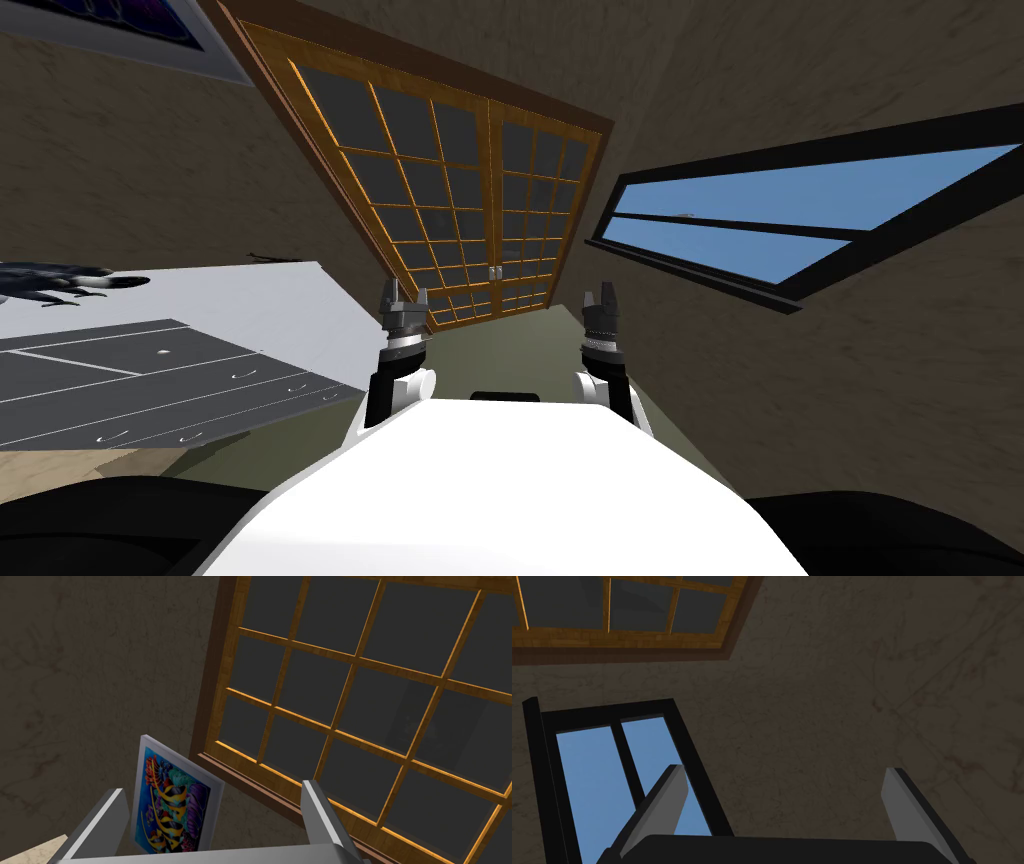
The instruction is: Pull the door open
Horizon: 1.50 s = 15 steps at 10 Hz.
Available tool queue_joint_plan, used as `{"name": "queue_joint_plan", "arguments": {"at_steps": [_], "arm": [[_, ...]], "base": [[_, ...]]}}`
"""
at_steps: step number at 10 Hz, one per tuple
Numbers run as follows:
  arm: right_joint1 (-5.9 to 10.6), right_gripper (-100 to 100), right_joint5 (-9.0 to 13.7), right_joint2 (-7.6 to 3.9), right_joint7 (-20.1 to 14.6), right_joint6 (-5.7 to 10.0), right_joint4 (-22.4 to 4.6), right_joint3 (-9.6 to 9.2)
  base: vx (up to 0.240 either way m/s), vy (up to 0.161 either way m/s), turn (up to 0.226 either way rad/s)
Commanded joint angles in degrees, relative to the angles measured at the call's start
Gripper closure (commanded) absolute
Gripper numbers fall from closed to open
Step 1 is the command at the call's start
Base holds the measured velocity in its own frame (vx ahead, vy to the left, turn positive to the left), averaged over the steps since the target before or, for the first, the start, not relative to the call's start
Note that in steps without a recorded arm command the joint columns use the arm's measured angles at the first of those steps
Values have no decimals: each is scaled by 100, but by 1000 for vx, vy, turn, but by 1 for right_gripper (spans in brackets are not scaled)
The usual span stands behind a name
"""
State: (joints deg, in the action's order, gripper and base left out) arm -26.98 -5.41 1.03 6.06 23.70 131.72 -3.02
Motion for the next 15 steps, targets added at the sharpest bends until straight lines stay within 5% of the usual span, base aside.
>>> {"name": "queue_joint_plan", "arguments": {"at_steps": [1, 15], "arm": [[66, -100, -53, -68, 167, 60, -223, 57], [555, -100, -439, -382, 1380, 496, -1840, 473]], "base": [[49, 29, 68], [85, 27, 41]]}}
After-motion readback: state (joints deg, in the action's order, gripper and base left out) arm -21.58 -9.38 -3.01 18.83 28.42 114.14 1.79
